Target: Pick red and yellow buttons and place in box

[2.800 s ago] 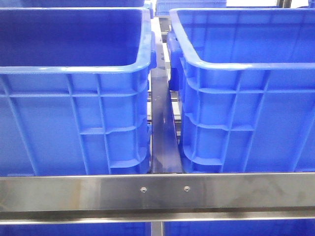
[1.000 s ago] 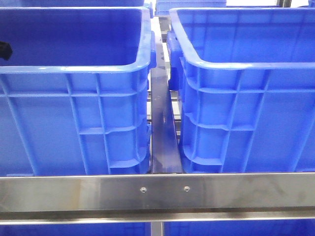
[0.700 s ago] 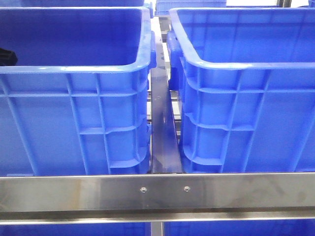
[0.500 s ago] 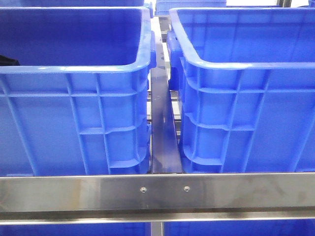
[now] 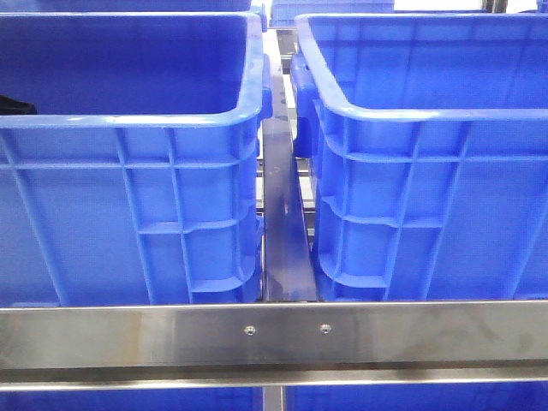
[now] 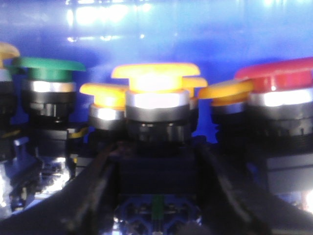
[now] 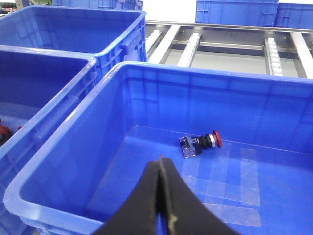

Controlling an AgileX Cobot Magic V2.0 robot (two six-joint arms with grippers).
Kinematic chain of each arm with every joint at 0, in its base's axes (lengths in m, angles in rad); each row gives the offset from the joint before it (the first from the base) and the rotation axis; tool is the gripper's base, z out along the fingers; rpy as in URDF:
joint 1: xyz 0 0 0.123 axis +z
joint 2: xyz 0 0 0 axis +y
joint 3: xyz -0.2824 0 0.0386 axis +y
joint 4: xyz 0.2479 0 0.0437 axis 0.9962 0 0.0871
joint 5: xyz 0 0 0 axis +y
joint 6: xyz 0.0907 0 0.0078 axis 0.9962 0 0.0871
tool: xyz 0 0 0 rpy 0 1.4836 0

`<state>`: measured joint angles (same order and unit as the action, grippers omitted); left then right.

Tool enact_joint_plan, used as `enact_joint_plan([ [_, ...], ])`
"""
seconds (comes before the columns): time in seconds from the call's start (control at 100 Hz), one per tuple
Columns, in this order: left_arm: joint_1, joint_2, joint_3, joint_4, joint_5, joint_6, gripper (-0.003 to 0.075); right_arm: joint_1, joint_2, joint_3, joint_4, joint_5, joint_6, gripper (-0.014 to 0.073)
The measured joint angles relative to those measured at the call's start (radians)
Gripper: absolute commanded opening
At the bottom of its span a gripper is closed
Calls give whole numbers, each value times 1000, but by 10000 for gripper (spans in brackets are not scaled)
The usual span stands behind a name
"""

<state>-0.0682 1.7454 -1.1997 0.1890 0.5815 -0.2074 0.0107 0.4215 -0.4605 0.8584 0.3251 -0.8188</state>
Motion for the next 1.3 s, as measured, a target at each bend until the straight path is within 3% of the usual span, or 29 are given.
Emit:
enact_joint_plan([
  [0.33,-7,-141,0,-11,75,0,-19,0,0,0,0,0,0,-67],
  [0.49,-60,-274,0,-16,123,0,-19,0,0,0,0,0,0,-67],
  [1.01,-418,-665,0,-51,229,43,-19,0,0,0,0,0,0,-67],
  [1.3,-654,-689,0,-242,232,193,-19,0,0,0,0,1,0,-48],
])
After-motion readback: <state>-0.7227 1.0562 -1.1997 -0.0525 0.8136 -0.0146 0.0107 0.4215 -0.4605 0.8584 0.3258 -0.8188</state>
